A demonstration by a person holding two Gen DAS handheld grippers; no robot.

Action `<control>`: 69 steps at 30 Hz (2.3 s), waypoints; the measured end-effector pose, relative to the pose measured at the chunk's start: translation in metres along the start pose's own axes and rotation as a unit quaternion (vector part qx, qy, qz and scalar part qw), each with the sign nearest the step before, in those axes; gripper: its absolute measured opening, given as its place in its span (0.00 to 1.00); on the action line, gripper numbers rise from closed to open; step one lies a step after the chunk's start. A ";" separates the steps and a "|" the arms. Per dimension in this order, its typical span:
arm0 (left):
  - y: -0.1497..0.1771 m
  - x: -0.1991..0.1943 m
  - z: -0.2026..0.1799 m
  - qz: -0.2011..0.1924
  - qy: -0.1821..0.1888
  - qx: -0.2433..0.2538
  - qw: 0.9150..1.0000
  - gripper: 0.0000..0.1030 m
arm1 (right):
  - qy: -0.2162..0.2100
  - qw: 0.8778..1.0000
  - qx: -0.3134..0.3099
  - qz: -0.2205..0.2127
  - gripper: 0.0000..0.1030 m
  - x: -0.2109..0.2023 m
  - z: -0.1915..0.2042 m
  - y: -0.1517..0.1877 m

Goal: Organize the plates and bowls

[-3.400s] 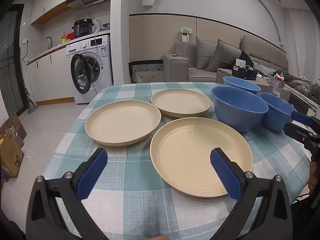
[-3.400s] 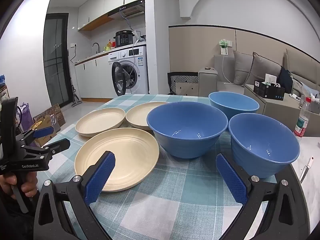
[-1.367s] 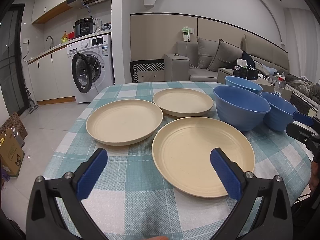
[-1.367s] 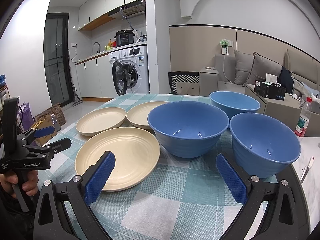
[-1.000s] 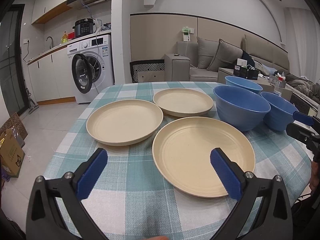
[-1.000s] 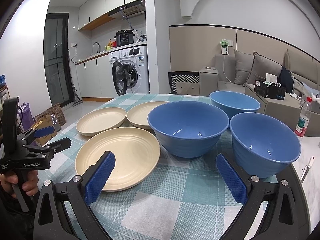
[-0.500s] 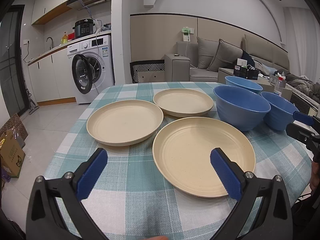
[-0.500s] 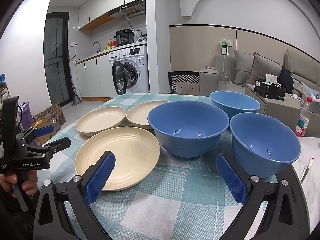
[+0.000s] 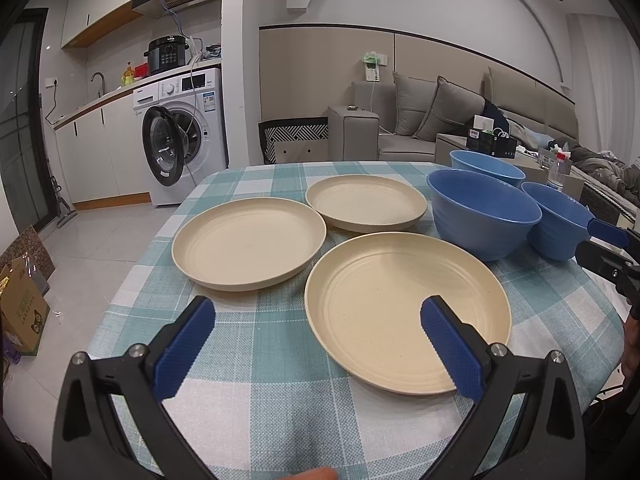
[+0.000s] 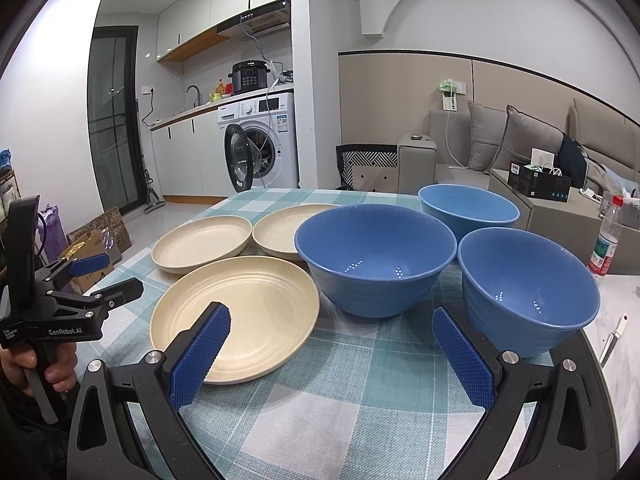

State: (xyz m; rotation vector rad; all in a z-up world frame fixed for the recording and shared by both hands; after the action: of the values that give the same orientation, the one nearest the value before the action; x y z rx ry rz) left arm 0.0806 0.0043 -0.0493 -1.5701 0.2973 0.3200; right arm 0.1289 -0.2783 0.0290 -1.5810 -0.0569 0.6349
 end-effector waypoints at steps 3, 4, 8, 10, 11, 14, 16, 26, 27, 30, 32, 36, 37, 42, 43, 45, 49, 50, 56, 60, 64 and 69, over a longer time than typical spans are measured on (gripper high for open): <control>-0.001 0.000 0.001 -0.001 -0.001 -0.001 1.000 1.00 | 0.002 1.000 -0.005 0.000 1.00 -0.001 0.000 -0.002; -0.003 0.000 0.001 -0.002 -0.002 0.001 1.000 1.00 | 0.003 1.000 -0.006 -0.001 1.00 -0.001 0.000 -0.003; -0.013 -0.002 0.006 -0.013 -0.007 0.003 1.000 1.00 | 0.003 1.000 -0.007 -0.002 1.00 -0.003 0.000 -0.007; -0.018 -0.003 0.008 -0.016 -0.007 0.000 1.000 1.00 | 0.004 1.000 -0.011 -0.003 1.00 -0.004 0.001 -0.010; -0.020 -0.003 0.009 -0.015 -0.006 -0.001 1.000 1.00 | 0.003 1.000 -0.011 -0.003 1.00 -0.004 0.001 -0.011; -0.025 -0.002 0.010 -0.008 0.001 -0.004 1.000 1.00 | -0.011 1.000 -0.006 0.001 1.00 -0.003 0.004 -0.017; -0.031 -0.002 0.010 -0.014 -0.003 0.002 1.000 1.00 | -0.013 1.000 -0.005 0.002 1.00 -0.004 0.004 -0.023; -0.056 -0.001 0.007 -0.029 0.000 0.021 0.999 1.00 | -0.006 1.000 -0.002 0.008 1.00 0.000 -0.007 -0.055; -0.059 0.000 0.007 -0.029 -0.001 0.021 0.999 1.00 | -0.003 1.000 0.001 0.007 1.00 0.000 -0.010 -0.059; -0.067 0.001 0.009 -0.032 0.000 0.018 0.999 1.00 | 0.006 1.000 0.000 0.002 1.00 0.000 -0.016 -0.070; -0.072 0.003 0.012 -0.034 -0.003 0.015 0.999 1.00 | 0.011 1.000 -0.004 -0.001 1.00 -0.001 -0.018 -0.078; -0.081 0.011 0.017 -0.032 -0.006 0.009 0.999 1.00 | 0.014 1.000 -0.013 -0.004 1.00 0.001 -0.018 -0.091; -0.083 0.013 0.017 -0.033 -0.005 0.008 0.999 1.00 | 0.012 1.000 -0.017 -0.005 1.00 0.002 -0.018 -0.095; -0.088 0.027 0.019 -0.023 -0.005 0.000 1.000 1.00 | 0.008 1.000 -0.027 -0.004 1.00 0.011 -0.015 -0.113; -0.089 0.029 0.019 -0.020 0.000 -0.002 1.000 1.00 | 0.007 1.000 -0.029 -0.003 1.00 0.013 -0.014 -0.115; -0.090 0.033 0.019 -0.021 -0.001 -0.002 1.000 1.00 | 0.005 0.999 -0.031 -0.003 1.00 0.017 -0.012 -0.121; -0.094 0.043 0.025 -0.015 -0.015 -0.010 1.000 1.00 | -0.001 0.999 -0.038 0.001 1.00 0.026 -0.006 -0.132; -0.096 0.045 0.026 -0.017 -0.017 -0.011 1.000 1.00 | -0.003 0.999 -0.042 0.001 1.00 0.029 -0.003 -0.136; -0.110 0.060 0.035 -0.023 -0.029 -0.022 0.999 1.00 | -0.007 0.999 -0.046 0.013 1.00 0.048 -0.002 -0.145; -0.119 0.071 0.037 -0.025 -0.030 -0.025 0.999 1.00 | -0.010 0.999 -0.046 0.024 1.00 0.065 -0.004 -0.152; -0.125 0.086 0.035 -0.021 -0.022 -0.029 0.999 1.00 | -0.011 0.999 -0.037 0.038 1.00 0.083 -0.011 -0.156; -0.130 0.105 0.033 -0.015 -0.027 -0.020 0.999 1.00 | -0.012 0.998 -0.024 0.056 1.00 0.107 -0.021 -0.164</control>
State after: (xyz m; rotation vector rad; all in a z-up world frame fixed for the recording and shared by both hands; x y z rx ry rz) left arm 0.2266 0.0409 0.0296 -1.6006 0.2266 0.3459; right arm 0.2828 -0.2328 0.1437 -1.6326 -0.0008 0.7443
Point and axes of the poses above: each gripper's, at about its wrist camera, not at the fingertips, and x roughly the way its jaws point, z to its left, y to its underside, the point moved 9 cm from there along x, roughly the way its jaws point, and after that the axes turned 8 degrees about -z, right-handed, at the moved point
